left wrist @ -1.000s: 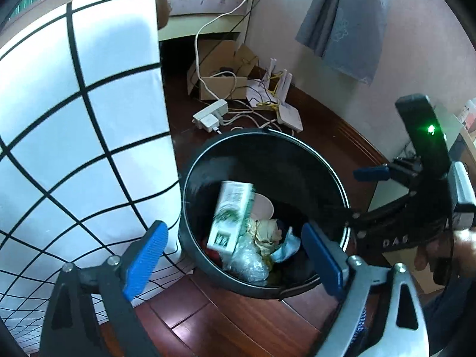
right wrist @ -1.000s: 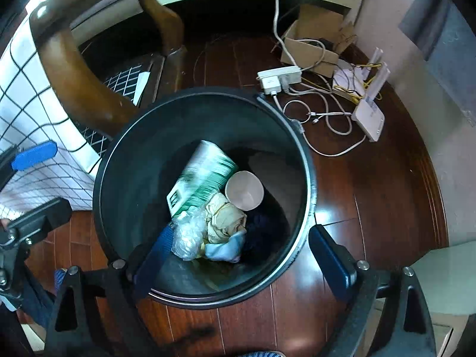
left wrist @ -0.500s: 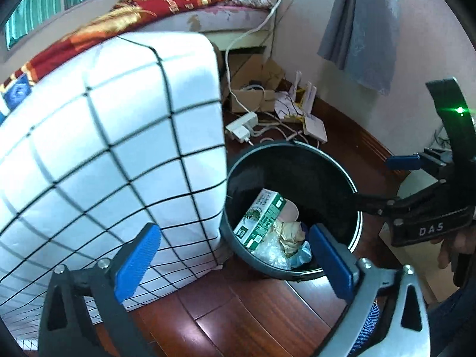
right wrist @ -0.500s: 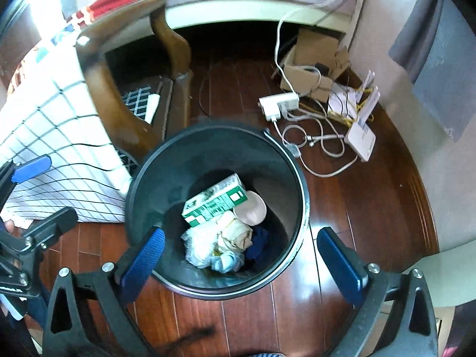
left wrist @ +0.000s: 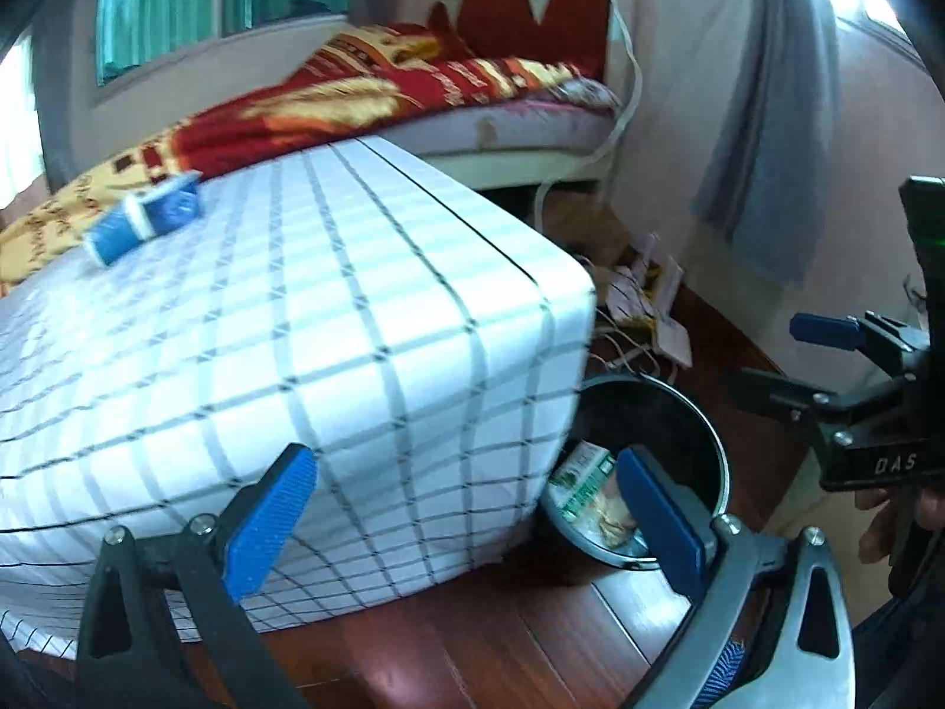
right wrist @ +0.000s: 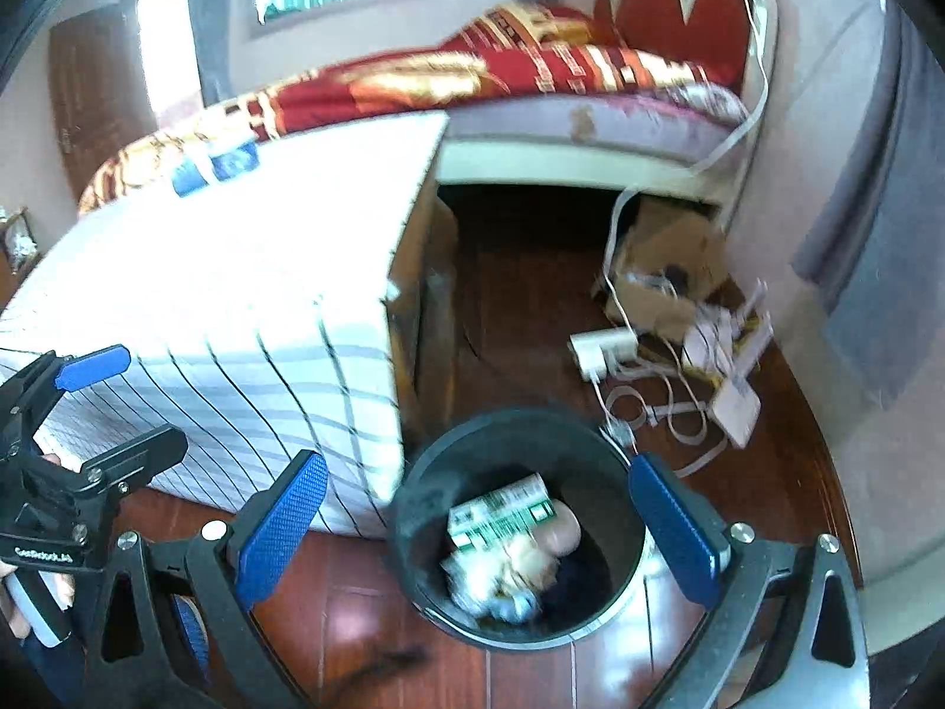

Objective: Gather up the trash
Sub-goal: 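Move both tools back over the blue-white cups on the mattress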

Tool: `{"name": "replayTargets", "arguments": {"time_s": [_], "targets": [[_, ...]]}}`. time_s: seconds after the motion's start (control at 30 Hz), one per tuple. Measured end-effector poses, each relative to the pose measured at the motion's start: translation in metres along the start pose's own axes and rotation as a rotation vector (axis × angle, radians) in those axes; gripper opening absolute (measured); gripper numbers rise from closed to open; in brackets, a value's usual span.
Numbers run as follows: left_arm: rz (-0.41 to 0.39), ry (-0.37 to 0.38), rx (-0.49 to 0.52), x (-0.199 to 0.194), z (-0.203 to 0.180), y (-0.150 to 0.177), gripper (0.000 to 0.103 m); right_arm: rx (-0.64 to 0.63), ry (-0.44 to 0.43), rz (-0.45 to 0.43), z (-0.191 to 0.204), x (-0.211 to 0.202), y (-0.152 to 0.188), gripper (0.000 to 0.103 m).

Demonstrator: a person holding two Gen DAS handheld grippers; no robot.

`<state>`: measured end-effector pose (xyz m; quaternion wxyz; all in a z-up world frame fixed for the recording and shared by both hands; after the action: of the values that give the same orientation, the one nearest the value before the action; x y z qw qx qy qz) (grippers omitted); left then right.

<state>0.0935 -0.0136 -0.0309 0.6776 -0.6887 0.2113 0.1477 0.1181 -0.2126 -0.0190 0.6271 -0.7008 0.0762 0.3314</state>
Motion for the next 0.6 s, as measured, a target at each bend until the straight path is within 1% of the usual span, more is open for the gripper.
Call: {"name": "replayTargets", "arguments": {"time_s": [0.07, 0.17, 0.23, 0.33, 0.4, 0.47, 0.5, 0.6], "targets": [[-0.020, -0.026, -0.014, -0.006, 0.016, -0.007, 0.102, -0.011, -0.010, -0.041, 0.013, -0.004, -0.013, 0.103], [-0.055, -0.071, -0.035, -0.015, 0.042, -0.017, 0.102, -0.027, -0.031, -0.051, 0.031, -0.003, -0.028, 0.103], [-0.066, -0.087, -0.055, -0.019, 0.057, -0.020, 0.102, -0.043, -0.030, -0.065, 0.042, -0.002, -0.039, 0.103], [-0.077, -0.123, -0.089, -0.025, 0.086, -0.025, 0.102, -0.066, -0.059, -0.110, 0.064, 0.000, -0.059, 0.103], [-0.084, -0.159, -0.096, -0.028, 0.107, -0.027, 0.101, -0.075, -0.087, -0.123, 0.076, 0.005, -0.070, 0.103], [-0.096, -0.192, -0.108, -0.031, 0.131, -0.031, 0.100, -0.085, -0.133, -0.120, 0.094, 0.014, -0.082, 0.103], [-0.099, -0.207, -0.112, -0.031, 0.140, -0.033, 0.098, -0.090, -0.144, -0.123, 0.099, 0.016, -0.085, 0.103], [-0.106, -0.260, -0.139, -0.030, 0.176, -0.042, 0.098, -0.109, -0.182, -0.134, 0.125, 0.031, -0.103, 0.103]]}}
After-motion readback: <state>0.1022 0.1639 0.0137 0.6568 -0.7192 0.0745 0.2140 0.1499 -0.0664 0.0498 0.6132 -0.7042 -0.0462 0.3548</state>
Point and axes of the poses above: each gripper's, at about its wrist camera, not at the fingertips, and x roughly the way its jaws point, z to its left, y to its underside, the point moved 3 cm from there along x, roughly the way its jaws point, and after that the axes turned 13 degrees about -z, right-handed, at the moved point
